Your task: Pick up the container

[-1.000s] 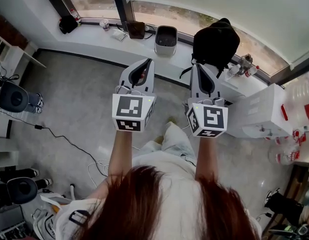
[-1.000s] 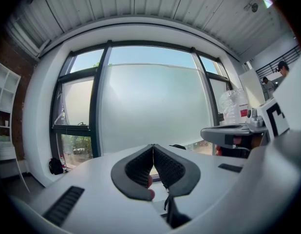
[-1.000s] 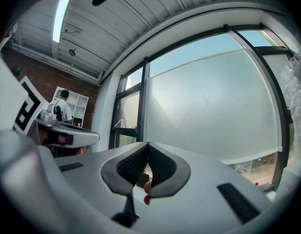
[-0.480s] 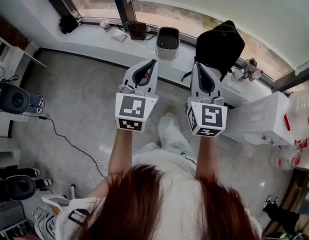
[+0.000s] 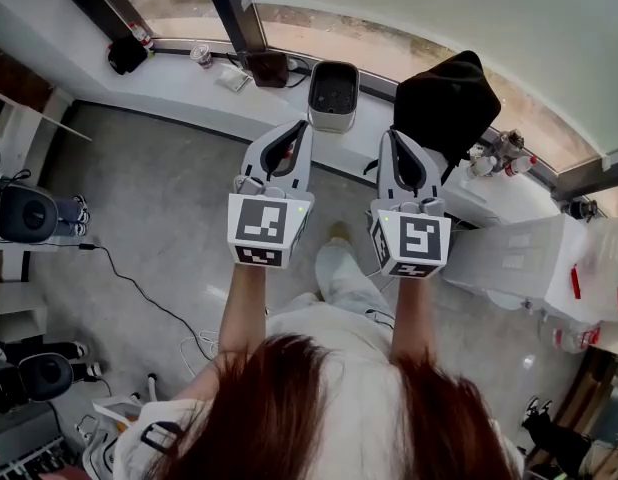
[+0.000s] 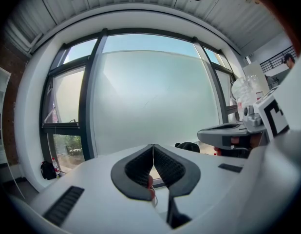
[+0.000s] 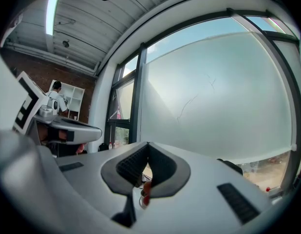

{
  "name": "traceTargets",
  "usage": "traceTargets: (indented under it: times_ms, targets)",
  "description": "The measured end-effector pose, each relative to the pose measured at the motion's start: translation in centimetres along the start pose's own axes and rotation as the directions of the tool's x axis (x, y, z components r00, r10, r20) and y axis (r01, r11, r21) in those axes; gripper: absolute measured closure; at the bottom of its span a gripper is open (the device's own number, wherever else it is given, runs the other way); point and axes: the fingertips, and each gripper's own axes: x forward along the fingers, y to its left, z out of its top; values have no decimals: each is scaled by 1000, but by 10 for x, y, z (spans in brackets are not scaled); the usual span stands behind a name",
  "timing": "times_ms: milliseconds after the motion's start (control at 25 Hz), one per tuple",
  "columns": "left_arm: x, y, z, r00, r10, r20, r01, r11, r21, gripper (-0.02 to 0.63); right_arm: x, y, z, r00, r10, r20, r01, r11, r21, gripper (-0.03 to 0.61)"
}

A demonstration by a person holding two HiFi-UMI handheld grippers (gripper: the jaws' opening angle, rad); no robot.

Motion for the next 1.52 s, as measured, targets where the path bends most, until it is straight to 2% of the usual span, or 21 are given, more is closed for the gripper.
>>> traceTargets:
  times_ms: [520,720,920,1160,1520]
  targets:
    - [122,29,-21,1000,-3,-17,3,1000,-11,597,111,-60,-42,996,44,-73,-45,999,-17,554]
    - [152,34,-34,1000,18,-8,-19,999,-29,596,139,-73,-61,994,61,-91,-64,997,-33,554]
    - [170,43,-54,999,48,-15,-49,998,-38,595,157,-75,-90,984,90,-156,-100,993,-57,554]
    - [187,55,-88,997,51,-53,-53,998,-42,595,177,-73,-126,971,107,-212,-124,990,-70,554]
    - [217,78,-158,996,26,-86,-33,995,-91,595,212,-75,-193,960,66,-272,-91,993,-79,554]
